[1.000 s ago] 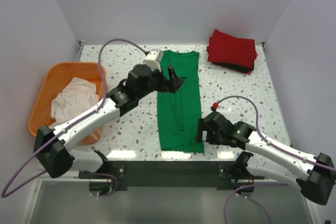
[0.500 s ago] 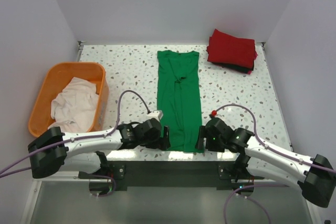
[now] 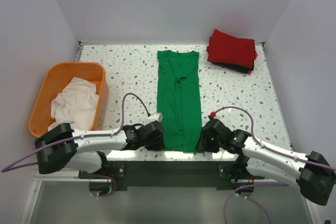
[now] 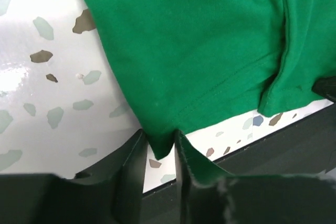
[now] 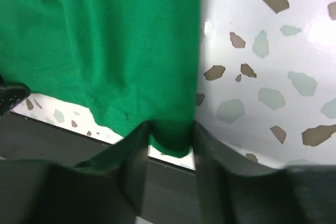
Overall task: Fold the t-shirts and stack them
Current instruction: Fold the tshirt
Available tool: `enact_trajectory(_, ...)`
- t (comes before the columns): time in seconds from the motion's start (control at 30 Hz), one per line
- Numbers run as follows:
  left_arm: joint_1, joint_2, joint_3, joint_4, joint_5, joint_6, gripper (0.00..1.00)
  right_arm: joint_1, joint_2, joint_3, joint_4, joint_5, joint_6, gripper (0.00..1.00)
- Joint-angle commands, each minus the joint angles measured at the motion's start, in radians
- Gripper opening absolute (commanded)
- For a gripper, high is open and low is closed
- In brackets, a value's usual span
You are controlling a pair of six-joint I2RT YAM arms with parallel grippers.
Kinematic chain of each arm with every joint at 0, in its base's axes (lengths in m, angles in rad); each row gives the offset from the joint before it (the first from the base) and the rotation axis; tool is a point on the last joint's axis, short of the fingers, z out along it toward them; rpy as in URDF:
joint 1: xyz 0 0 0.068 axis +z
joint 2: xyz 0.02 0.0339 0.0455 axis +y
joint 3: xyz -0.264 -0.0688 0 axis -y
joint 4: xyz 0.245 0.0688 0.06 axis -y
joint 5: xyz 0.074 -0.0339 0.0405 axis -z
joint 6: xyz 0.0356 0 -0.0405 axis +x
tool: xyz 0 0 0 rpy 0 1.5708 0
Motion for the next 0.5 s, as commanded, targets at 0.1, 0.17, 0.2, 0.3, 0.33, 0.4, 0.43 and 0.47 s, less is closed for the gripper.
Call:
enact_trajectory(0.1,-0.007,0.068,0.027,0.012,-0.066,-0.024,0.04,-0.001,-0.031,-0.08,0.021,-0.045,0.06,0.24)
enact_trajectory(0.17,-0.007,0.07,0.036,0.002,-0.06,-0.025,0.0,0.001,-0.023,-0.074,0.016,-0.037,0.058,0.16)
enact_trajectory(0.2,-0.009,0.06,0.028,-0.003,-0.057,-0.027,0.0,0.001,-0.019,-0.064,0.011,-0.034,0.049,0.08)
enact_trajectory(0.3,-0.026,-0.018,-0.022,-0.005,-0.046,-0.037,0.0,0.0,-0.035,-0.049,-0.047,-0.051,0.038,0.0)
enact_trajectory(0.33,-0.033,-0.068,-0.05,-0.003,-0.039,-0.037,0.0,-0.001,-0.048,-0.044,-0.07,-0.066,0.04,0.0)
enact_trajectory(0.4,-0.053,-0.114,-0.077,0.008,-0.005,-0.036,0.0,0.004,-0.083,-0.037,-0.123,-0.088,0.041,0.0)
enact_trajectory(0.43,-0.068,-0.148,-0.097,0.014,0.007,-0.036,0.0,0.004,-0.132,-0.035,-0.14,-0.097,0.043,0.0)
enact_trajectory(0.47,-0.073,-0.159,-0.103,0.023,0.033,-0.037,0.0,0.004,-0.152,-0.034,-0.151,-0.115,0.044,0.0)
